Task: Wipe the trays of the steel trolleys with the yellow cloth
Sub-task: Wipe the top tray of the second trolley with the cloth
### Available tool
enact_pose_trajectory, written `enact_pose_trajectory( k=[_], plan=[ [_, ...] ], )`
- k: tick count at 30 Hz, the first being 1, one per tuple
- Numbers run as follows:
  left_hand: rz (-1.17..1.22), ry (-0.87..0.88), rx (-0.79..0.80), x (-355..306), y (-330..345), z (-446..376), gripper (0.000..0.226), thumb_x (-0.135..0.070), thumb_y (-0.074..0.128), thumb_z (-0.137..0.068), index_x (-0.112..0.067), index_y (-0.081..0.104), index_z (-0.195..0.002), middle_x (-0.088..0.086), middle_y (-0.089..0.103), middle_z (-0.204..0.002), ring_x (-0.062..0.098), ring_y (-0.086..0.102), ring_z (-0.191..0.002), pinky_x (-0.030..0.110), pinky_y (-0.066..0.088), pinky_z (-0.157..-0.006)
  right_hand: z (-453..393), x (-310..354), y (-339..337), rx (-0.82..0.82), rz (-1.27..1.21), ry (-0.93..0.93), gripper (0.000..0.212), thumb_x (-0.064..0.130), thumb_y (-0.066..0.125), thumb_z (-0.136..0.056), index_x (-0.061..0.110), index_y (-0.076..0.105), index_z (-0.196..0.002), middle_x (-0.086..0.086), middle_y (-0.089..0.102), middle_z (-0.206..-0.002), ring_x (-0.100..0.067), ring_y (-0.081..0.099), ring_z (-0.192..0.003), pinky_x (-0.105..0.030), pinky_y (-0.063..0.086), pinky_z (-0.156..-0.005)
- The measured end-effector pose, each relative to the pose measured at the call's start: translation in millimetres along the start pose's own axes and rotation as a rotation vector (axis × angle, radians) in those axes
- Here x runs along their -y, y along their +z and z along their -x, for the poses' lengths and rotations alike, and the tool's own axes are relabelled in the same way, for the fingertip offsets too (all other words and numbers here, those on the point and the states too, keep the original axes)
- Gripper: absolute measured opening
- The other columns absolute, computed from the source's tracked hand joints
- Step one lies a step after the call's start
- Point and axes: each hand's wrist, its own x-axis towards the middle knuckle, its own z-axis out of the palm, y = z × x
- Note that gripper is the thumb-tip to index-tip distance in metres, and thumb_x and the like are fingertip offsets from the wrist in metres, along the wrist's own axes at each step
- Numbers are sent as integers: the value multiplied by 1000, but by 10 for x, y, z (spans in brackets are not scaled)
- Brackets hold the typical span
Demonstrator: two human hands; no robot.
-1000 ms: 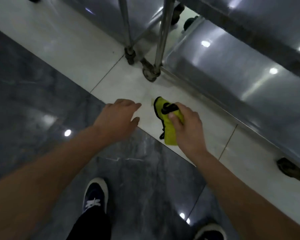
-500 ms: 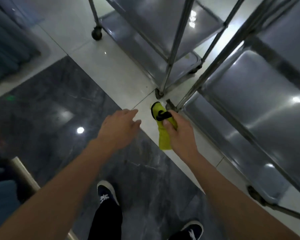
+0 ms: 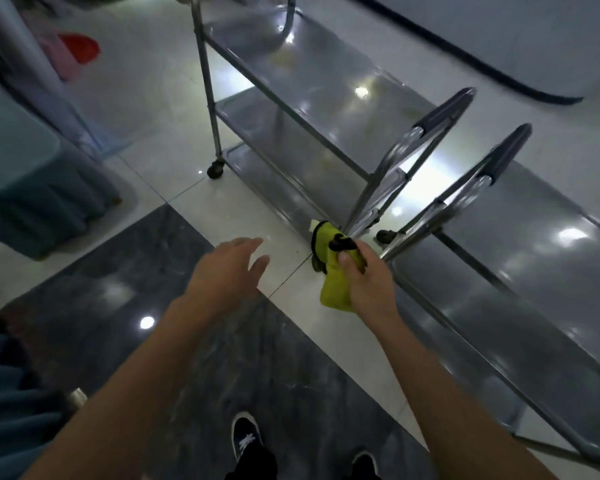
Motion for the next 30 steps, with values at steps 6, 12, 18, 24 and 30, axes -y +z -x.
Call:
enact_pose_trajectory(
  k=[6,12,18,24,30],
  plan=[
    [-2,131,-19,-211,-376,-296,52,-48,42,-103,-23,44,-149,0,49,-151,22,48,-134,46,42,-109,-347,467,-152,-88,-60,29,28,29,56,-101,31,64,-128,7,65,-120,-11,61,-107,-32,50,-92],
    [-19,186,32,-369,-519,-963,53,-51,41,-103,-26,44,-149,-3,47,-153,19,45,-137,39,37,-110,-962,553,-220,-180,-167,81,22,32,55,-101,35,65,-122,13,66,-110,2,59,-98,-15,44,-73],
    [-121,201,59,-461,-726,-1807,51,-55,39,-102,-32,45,-147,-4,49,-151,20,45,-137,41,38,-110,-1715,596,-120,-217,-260,137,28,35,55,-101,35,63,-129,26,61,-108,8,55,-97,-13,43,-76],
    [-115,218,97,-460,-828,-2472,49,-52,42,-102,-33,45,-147,-5,49,-151,20,46,-137,41,39,-110,-2344,659,25,-212,-249,143,26,33,55,-102,35,64,-126,34,59,-106,23,53,-93,-8,40,-73],
    [-90,227,189,-220,-860,-3177,48,-51,45,-101,-34,45,-147,-7,48,-151,18,44,-138,41,38,-111,-2938,619,345,-249,-259,225,34,32,55,-102,26,61,-134,7,63,-125,-10,58,-113,-25,47,-91]
  ],
)
